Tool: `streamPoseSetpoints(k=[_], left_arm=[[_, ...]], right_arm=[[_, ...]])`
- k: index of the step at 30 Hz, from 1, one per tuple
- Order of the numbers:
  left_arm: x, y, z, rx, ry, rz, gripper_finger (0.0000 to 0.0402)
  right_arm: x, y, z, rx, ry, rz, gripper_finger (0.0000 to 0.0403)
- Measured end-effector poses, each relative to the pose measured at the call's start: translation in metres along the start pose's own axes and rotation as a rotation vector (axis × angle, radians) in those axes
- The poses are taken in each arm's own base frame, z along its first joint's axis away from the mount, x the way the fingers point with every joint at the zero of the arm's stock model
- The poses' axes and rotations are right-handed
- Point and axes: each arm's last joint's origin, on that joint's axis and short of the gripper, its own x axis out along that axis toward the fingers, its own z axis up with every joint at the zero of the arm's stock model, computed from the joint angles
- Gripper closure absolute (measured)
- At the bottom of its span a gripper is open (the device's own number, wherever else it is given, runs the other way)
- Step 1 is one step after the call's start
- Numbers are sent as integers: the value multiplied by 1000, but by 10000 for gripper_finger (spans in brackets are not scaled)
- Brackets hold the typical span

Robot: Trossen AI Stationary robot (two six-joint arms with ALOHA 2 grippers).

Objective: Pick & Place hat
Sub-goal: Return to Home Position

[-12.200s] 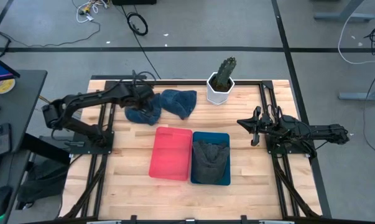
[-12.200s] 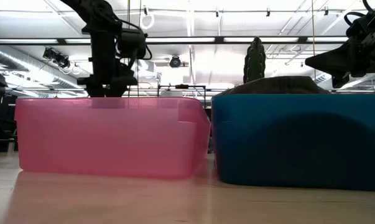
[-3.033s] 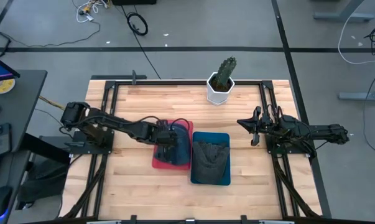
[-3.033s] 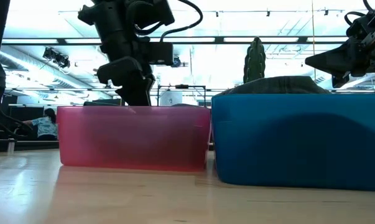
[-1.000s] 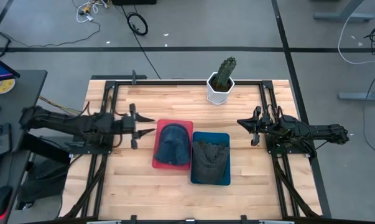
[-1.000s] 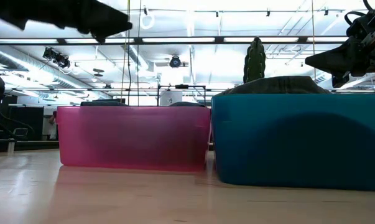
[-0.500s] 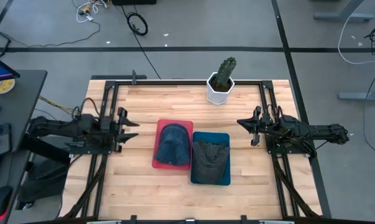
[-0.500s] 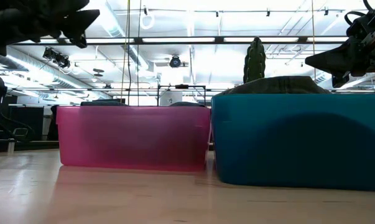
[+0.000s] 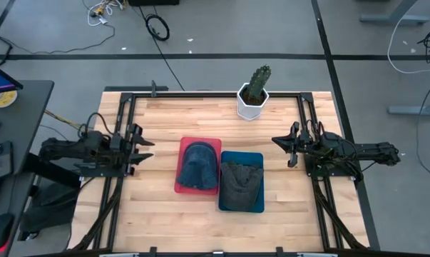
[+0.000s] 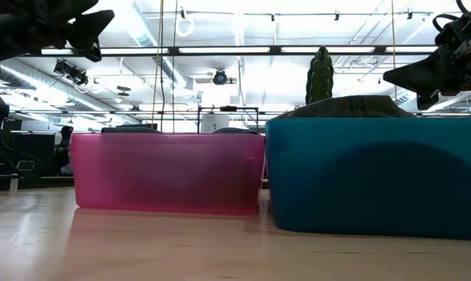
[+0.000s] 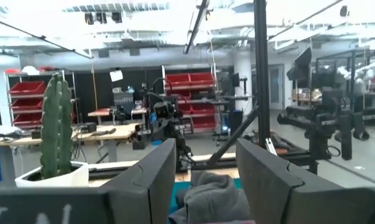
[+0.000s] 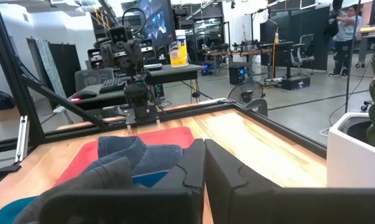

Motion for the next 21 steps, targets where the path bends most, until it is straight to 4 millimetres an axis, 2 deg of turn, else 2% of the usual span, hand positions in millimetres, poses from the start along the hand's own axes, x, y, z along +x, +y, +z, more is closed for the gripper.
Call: streamPoseSetpoints(k=[4,7,15,21], left_arm=[[0,-1,-10,-14,-65,-9,229],[0,-1,-22,-11,-48,6,229],[0,-2,-24,-15,-50,-12,229],[0,-3,-32,4,29,-43,229]], right_arm=[[0,0,0,0,0,0,389],[0,0,0,0,0,0,389],[0,0,0,0,0,0,389],[0,0,0,0,0,0,389]])
